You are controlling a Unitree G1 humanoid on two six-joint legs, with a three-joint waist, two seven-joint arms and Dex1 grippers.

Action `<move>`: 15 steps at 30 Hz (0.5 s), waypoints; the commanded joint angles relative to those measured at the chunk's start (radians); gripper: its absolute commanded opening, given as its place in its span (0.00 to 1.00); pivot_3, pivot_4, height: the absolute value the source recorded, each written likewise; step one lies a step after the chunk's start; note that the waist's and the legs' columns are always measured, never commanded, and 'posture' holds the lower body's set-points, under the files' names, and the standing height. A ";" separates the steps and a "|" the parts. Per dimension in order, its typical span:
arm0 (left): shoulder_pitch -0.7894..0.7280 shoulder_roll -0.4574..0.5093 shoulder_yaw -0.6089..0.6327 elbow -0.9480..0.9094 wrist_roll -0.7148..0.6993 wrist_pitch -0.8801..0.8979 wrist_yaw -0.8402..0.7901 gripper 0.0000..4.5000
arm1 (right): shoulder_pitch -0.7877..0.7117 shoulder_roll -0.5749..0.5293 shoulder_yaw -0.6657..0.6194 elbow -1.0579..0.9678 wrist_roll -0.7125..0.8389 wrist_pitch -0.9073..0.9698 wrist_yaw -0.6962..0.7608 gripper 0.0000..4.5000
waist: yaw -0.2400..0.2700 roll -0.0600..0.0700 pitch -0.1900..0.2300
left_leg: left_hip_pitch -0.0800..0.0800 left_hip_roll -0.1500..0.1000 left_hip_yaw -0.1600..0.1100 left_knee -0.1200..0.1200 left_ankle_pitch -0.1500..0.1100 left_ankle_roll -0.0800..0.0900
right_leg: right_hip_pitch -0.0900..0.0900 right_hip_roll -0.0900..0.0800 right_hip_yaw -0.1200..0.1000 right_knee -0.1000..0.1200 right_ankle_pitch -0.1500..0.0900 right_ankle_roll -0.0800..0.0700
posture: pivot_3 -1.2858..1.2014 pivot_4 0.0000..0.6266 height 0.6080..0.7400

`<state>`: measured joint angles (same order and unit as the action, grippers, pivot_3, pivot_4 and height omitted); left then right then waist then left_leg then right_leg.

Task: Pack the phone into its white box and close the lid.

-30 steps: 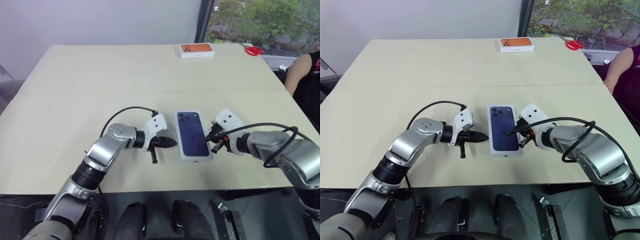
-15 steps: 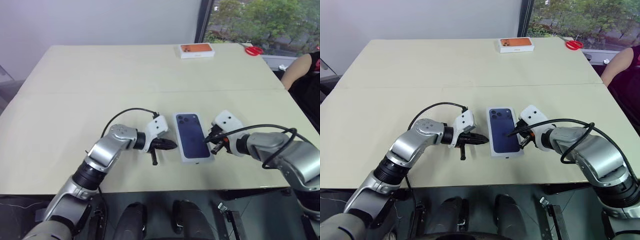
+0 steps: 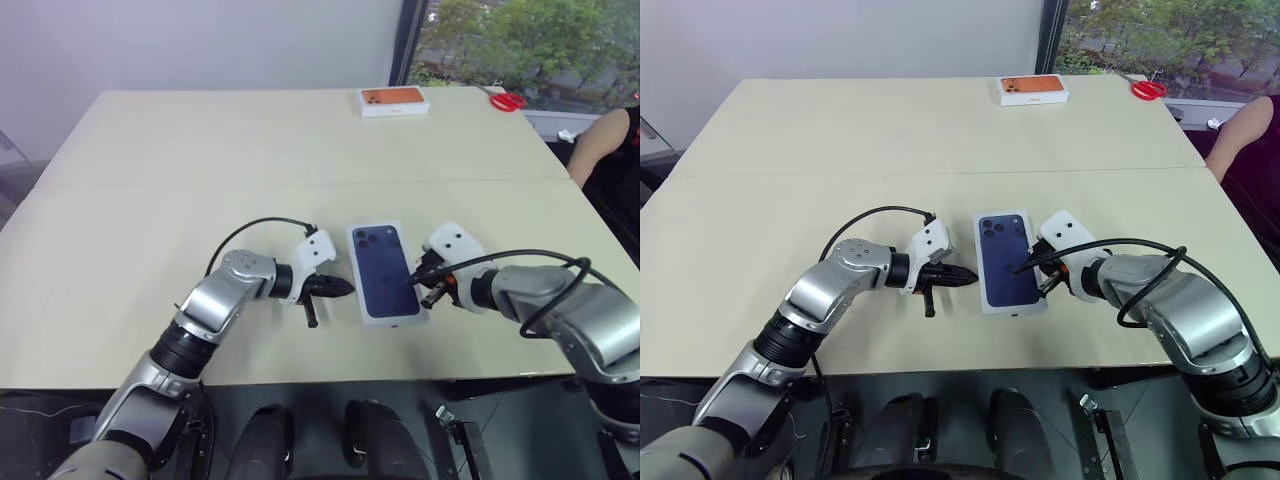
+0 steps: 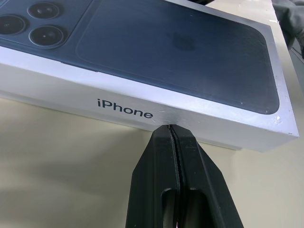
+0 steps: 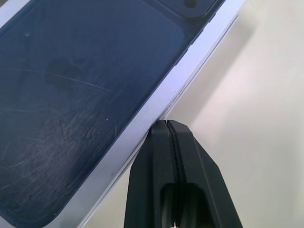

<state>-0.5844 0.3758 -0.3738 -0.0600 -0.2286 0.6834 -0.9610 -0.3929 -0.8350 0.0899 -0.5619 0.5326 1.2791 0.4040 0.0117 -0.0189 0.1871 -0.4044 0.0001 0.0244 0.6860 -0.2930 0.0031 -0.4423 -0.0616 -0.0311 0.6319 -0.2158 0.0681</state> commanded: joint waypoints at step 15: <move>-0.008 -0.046 0.029 0.014 -0.019 -0.017 0.048 0.00 | 0.003 0.030 -0.007 -0.012 -0.039 -0.014 0.020 0.00 | 0.000 0.000 0.000 | 0.000 0.000 0.000 0.000 0.000 0.000 | 0.000 0.000 0.000 0.000 0.000 0.000 | 0.52 0.24 1.00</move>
<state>-0.5835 0.3451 -0.3671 -0.0317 -0.2288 0.6838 -0.9145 -0.3870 -0.8146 0.0902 -0.5538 0.4888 1.2790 0.4082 0.0119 -0.0189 0.1871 -0.4044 0.0001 0.0244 0.6861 -0.2930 0.0031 -0.4422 -0.0616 -0.0311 0.6322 -0.2158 0.0681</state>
